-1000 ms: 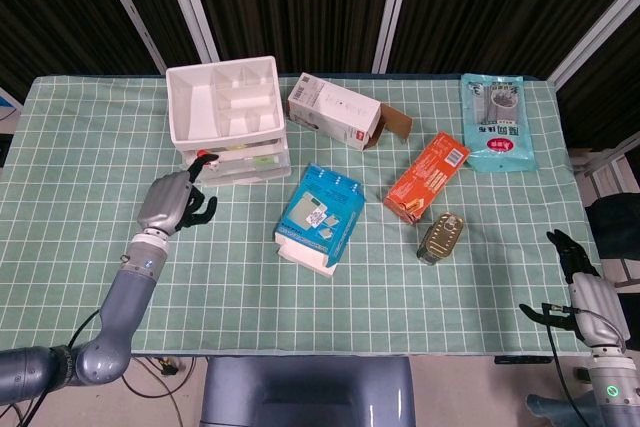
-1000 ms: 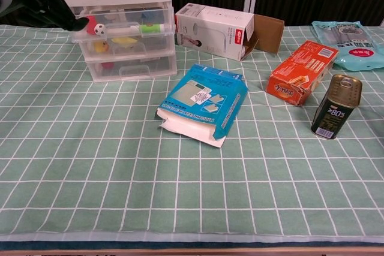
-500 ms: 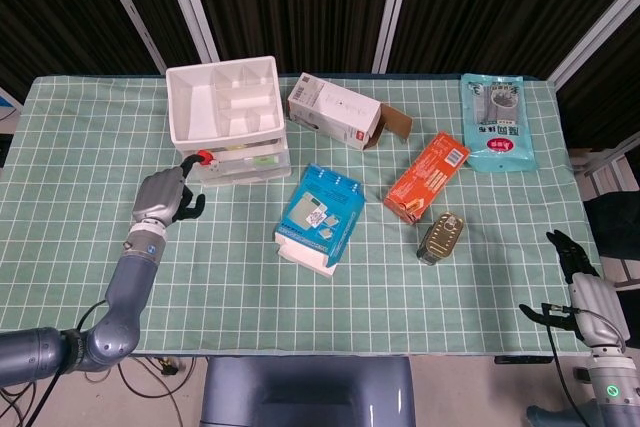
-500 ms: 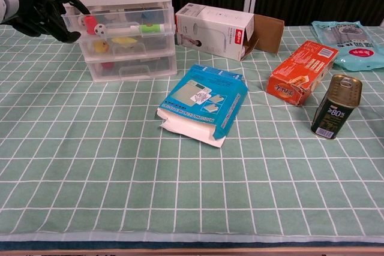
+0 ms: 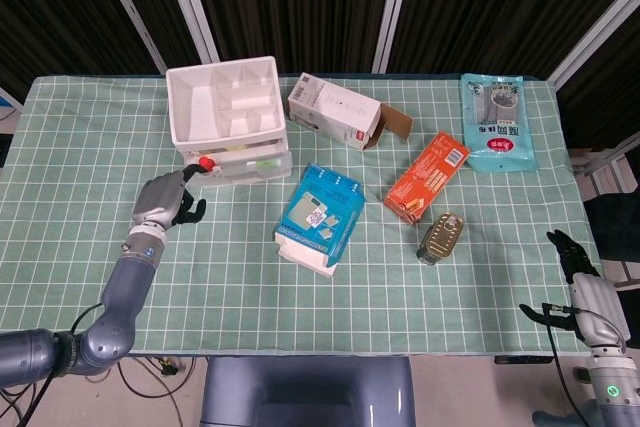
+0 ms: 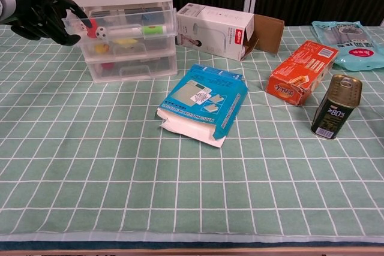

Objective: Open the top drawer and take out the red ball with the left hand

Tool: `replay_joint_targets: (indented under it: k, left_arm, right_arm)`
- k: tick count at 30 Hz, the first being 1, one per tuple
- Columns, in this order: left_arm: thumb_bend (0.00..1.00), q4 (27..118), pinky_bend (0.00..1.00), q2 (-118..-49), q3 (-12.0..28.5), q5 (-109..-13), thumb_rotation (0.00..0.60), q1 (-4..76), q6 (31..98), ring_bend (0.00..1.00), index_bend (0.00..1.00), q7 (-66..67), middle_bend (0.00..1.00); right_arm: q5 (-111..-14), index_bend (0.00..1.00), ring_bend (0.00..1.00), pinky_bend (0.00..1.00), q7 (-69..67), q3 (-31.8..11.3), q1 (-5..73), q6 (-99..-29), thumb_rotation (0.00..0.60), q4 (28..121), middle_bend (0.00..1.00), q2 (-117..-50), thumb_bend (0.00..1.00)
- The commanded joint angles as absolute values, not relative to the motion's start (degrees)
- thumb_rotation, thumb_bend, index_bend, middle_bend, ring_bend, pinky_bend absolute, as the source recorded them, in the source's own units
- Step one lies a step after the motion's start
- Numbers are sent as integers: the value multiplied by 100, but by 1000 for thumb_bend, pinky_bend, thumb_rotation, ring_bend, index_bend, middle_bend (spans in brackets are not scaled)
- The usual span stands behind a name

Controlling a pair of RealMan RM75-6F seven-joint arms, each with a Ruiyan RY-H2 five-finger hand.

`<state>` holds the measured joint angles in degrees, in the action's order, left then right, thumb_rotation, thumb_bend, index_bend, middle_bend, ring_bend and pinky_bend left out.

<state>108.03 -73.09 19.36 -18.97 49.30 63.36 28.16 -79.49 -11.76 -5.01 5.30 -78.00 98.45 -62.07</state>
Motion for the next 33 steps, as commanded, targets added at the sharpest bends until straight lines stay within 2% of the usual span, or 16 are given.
replay_joint_targets:
  k: [1, 20, 33]
  left_arm:
    - [462, 10934, 1000, -7221, 1889, -1960, 600, 4899, 6301, 999, 260, 2777, 1000]
    - [461, 11721, 1000, -6775, 1511, -2503, 600, 4731, 6196, 1000, 264, 2599, 1000]
    - [461, 11989, 1000, -6657, 1400, -2733, 600, 4752, 6163, 1000, 264, 2473, 1000]
  right_arm:
    - [-7951, 0, 0, 219, -1176, -503, 528, -7807, 600, 9842, 0, -6209, 85]
    - [-7977, 0, 0, 219, -1171, -499, 519, -7839, 600, 9839, 0, -6218, 86]
    - [-7976, 0, 0, 219, -1184, -499, 516, -7840, 600, 9844, 0, -6215, 86]
